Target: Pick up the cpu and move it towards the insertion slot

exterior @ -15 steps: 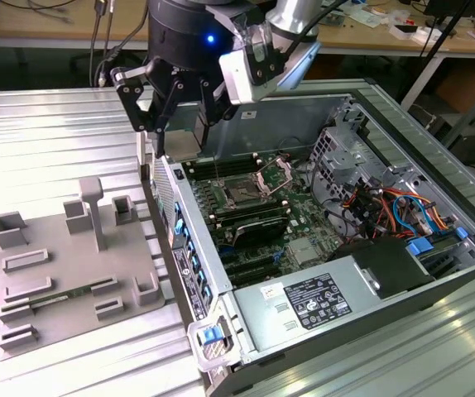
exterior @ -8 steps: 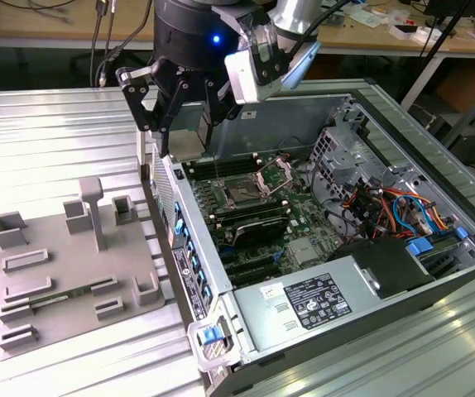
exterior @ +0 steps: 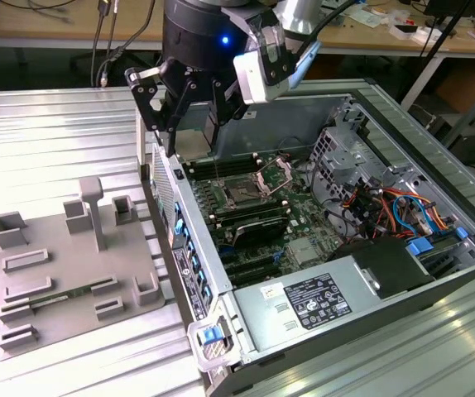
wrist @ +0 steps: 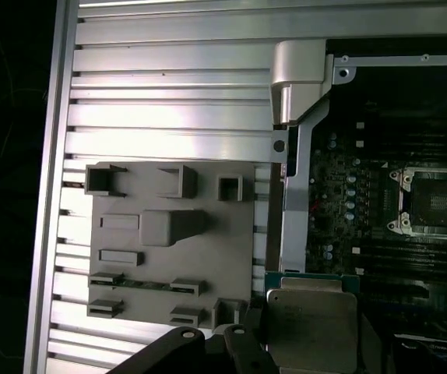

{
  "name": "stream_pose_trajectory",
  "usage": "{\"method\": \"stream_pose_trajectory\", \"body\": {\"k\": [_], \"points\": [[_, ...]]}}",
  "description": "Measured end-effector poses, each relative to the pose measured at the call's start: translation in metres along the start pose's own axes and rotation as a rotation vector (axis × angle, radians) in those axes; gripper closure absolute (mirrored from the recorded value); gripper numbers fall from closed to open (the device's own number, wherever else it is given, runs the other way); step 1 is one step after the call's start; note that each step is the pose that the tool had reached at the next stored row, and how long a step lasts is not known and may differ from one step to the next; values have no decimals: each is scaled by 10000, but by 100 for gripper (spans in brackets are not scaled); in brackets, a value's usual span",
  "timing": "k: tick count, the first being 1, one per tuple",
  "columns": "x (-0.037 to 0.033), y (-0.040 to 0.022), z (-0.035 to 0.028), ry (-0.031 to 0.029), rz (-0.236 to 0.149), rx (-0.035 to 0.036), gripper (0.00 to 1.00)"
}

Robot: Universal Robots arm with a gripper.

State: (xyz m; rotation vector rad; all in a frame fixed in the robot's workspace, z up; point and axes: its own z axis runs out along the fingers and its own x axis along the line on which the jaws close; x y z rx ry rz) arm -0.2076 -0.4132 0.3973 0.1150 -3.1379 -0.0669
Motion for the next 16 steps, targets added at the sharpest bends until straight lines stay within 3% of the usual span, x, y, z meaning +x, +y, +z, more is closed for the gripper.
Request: {"method": "stream_pose_trajectory", "body": {"k": [16], "points": [[-142,-11,13,1,0,1,45]]}}
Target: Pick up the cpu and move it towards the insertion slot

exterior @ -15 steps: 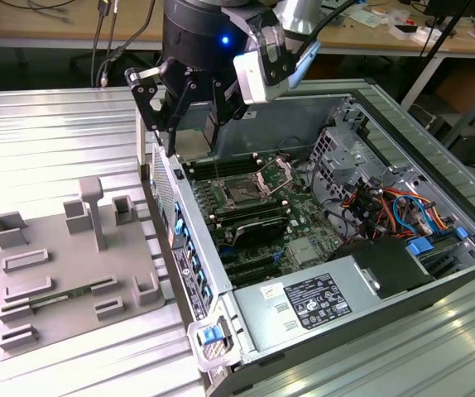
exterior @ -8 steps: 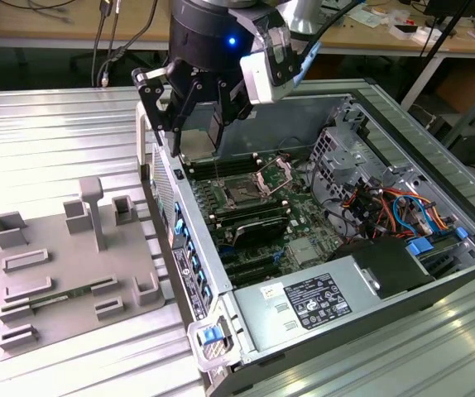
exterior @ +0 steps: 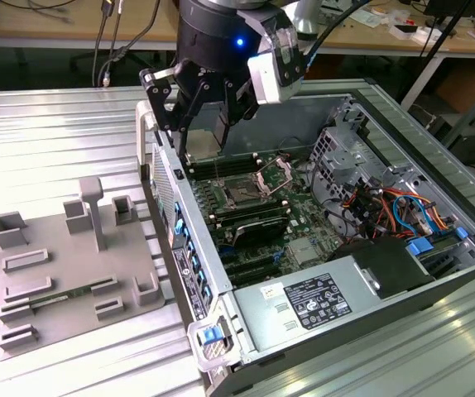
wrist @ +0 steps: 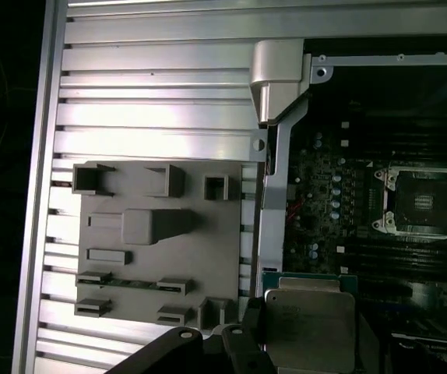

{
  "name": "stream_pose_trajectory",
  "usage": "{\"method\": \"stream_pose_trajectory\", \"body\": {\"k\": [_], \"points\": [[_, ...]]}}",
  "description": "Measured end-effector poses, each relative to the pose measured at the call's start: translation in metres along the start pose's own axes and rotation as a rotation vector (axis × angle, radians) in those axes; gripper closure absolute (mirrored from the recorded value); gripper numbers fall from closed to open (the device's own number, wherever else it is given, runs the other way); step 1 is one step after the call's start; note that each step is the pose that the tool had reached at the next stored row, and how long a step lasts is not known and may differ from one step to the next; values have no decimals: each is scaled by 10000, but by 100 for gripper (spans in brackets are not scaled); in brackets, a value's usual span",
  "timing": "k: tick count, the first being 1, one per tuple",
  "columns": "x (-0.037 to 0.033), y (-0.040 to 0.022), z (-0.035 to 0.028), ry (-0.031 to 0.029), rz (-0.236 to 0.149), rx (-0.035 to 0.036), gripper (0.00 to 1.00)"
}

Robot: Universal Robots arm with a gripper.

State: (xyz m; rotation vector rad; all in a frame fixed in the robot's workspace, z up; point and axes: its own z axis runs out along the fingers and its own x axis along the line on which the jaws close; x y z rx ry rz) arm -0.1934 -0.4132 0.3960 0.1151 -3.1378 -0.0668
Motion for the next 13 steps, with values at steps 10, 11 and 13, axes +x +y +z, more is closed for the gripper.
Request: {"method": "stream_pose_trajectory", "body": {"k": [10,11,13], "points": [[-81,-6,9,0,-1,0,45],[-85,-7,10,0,0,0,45],[-89,-7,11,0,1,0,45]]}}
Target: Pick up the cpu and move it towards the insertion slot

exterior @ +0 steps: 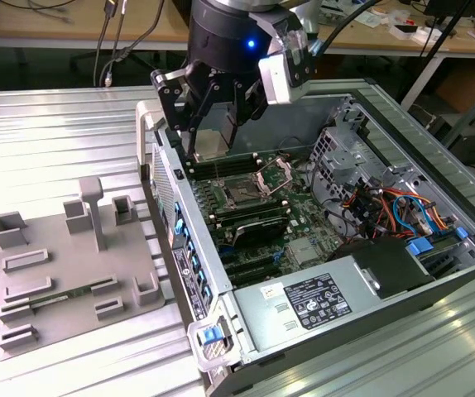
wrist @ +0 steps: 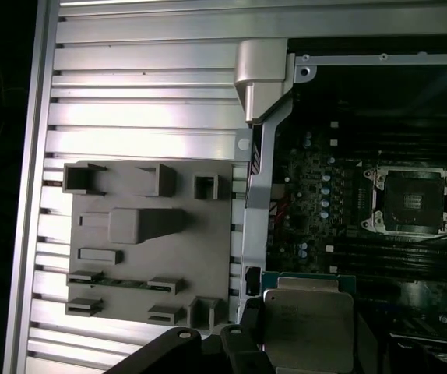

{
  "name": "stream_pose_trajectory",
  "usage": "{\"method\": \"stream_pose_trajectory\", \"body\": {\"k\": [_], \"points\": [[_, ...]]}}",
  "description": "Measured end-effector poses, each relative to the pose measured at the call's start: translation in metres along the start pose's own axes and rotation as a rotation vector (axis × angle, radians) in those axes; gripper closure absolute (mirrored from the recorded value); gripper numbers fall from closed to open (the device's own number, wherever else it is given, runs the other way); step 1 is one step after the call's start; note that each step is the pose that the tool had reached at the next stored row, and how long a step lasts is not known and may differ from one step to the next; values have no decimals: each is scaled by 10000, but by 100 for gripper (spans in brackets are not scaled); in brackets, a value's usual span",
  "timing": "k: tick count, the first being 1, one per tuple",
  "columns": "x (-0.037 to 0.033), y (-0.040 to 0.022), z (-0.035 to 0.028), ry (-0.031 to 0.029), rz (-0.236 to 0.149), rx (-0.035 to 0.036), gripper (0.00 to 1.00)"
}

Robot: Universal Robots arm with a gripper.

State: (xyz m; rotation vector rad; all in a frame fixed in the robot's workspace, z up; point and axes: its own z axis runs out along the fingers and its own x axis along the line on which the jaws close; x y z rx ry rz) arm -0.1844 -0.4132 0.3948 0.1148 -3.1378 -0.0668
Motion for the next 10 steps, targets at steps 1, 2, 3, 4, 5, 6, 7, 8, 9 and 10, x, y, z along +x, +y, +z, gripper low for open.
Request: {"method": "stream_pose_trajectory", "body": {"k": [1,2,3,4,5,6,7,8,9,10], "points": [[-3,0,1,0,-1,0,45],[-4,0,1,0,-1,1,45],[-6,-1,2,-1,-1,0,45],[-11,-1,3,0,-2,0,45],[-13,-1,4,-1,-1,0,45],[-15,-1,4,-1,-1,0,45],[-17,-1,4,0,-1,0,45],[-19,-2,5,0,-1,0,45],[-21,-2,5,-1,-1,0,45],[-24,-2,6,-1,-2,0,45]]}}
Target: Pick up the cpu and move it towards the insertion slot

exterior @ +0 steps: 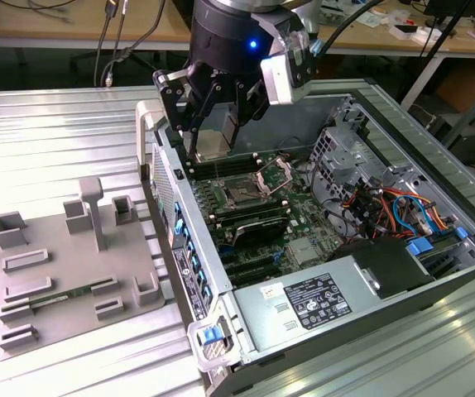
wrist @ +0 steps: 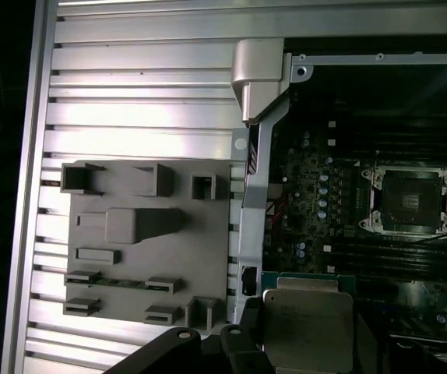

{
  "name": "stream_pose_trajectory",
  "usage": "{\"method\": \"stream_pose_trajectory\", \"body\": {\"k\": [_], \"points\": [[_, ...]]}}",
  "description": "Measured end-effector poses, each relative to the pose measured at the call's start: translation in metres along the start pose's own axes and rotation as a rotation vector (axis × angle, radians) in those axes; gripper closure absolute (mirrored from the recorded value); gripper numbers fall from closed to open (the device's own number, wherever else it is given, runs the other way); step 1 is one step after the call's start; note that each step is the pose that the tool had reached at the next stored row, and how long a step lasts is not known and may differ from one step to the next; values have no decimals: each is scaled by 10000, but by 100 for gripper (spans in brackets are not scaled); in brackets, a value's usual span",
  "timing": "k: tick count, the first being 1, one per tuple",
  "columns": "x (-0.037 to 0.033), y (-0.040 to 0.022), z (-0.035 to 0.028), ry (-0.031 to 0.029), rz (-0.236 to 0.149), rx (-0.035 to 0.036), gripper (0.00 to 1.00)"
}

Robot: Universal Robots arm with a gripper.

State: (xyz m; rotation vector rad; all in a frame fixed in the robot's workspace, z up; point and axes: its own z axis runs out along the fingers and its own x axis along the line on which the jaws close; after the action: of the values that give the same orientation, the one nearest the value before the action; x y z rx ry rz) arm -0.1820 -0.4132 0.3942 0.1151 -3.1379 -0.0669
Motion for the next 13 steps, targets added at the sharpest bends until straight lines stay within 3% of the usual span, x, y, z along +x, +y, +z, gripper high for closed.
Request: {"method": "stream_pose_trajectory", "body": {"k": [10,12,13], "points": [[-49,-4,7,0,1,0,45],[-66,-5,9,0,1,1,45],[-107,-8,15,0,1,1,45]]}}
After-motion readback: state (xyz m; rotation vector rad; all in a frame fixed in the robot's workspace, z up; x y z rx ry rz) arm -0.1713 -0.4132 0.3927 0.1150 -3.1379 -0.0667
